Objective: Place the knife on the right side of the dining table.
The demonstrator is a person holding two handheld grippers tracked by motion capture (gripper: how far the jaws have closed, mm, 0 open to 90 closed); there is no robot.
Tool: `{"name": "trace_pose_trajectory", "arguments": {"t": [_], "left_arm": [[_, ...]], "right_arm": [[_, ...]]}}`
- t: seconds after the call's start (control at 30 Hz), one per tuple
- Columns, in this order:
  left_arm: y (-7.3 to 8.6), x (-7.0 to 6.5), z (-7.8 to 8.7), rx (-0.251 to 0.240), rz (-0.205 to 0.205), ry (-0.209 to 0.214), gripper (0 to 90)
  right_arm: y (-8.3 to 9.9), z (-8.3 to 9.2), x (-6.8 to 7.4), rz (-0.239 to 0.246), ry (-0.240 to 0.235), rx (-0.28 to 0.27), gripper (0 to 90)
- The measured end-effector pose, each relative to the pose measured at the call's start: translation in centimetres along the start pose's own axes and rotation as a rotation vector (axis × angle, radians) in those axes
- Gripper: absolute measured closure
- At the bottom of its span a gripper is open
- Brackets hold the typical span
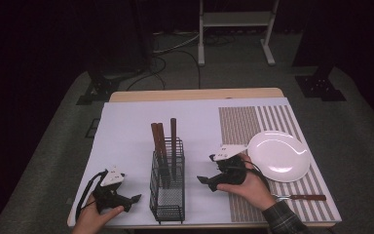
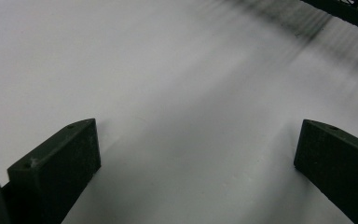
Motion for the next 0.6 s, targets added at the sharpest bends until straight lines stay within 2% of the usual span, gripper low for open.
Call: {"name": "trace_pose_trajectory", "arguments": {"t": [0.6], "left_arm": [[0.0, 0.0, 0.0, -0.003, 0.002, 0.001, 0.0]], "right_arm": [[-3.1, 1.3, -1.4, -0.007, 0.027, -0.075, 13.7]]}}
Point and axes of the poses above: each handheld gripper's, and its own axes: z roughly backward along the jaws, y roughly out of its underside, x roughly to its left, the point moved 8 cm from there along -z, roughly forward along the jaws, and after that the axes turned 13 degrees about z, right-handed, at the moved point
